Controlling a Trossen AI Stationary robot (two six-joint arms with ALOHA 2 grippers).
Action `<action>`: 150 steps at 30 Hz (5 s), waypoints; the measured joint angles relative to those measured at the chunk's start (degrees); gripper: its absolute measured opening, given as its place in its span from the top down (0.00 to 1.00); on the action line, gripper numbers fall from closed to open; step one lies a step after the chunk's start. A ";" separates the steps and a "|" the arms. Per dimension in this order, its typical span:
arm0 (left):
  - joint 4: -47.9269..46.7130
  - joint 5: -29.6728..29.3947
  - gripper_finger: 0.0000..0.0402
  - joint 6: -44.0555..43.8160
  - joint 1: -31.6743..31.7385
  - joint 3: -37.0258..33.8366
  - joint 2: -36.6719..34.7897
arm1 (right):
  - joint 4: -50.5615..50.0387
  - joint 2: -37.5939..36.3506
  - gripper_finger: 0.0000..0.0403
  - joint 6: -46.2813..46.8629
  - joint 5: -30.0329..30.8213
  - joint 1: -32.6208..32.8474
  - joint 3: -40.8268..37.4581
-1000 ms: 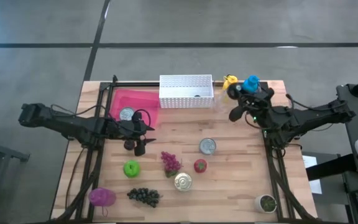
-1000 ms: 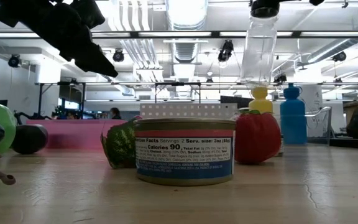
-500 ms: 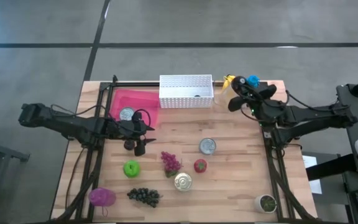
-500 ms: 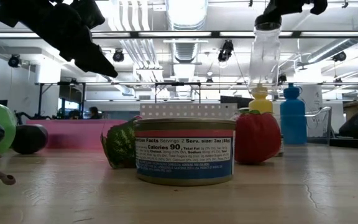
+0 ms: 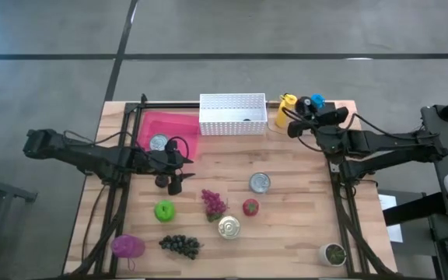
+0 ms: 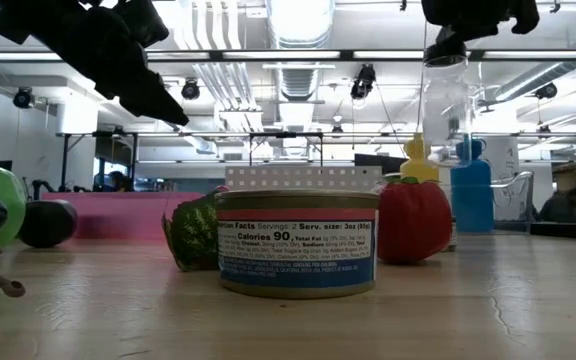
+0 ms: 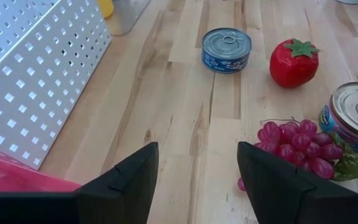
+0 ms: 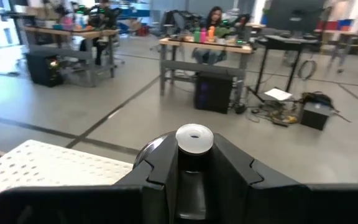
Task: Pick & Place Food Item
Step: Put the transparent water bottle into the transparent bin
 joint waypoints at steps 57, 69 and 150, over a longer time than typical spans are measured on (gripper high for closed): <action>0.02 0.01 0.44 -1.16 0.00 -0.70 0.00 | -25.32 -0.21 0.81 26.27 8.41 -0.05 -3.48; 0.02 0.00 0.44 -1.31 0.00 -0.70 0.00 | -25.16 -0.22 0.81 27.89 8.84 0.01 -5.49; 0.02 0.00 0.44 -1.57 0.00 -0.70 0.00 | -29.52 -4.05 0.56 33.53 -11.91 -11.14 -7.91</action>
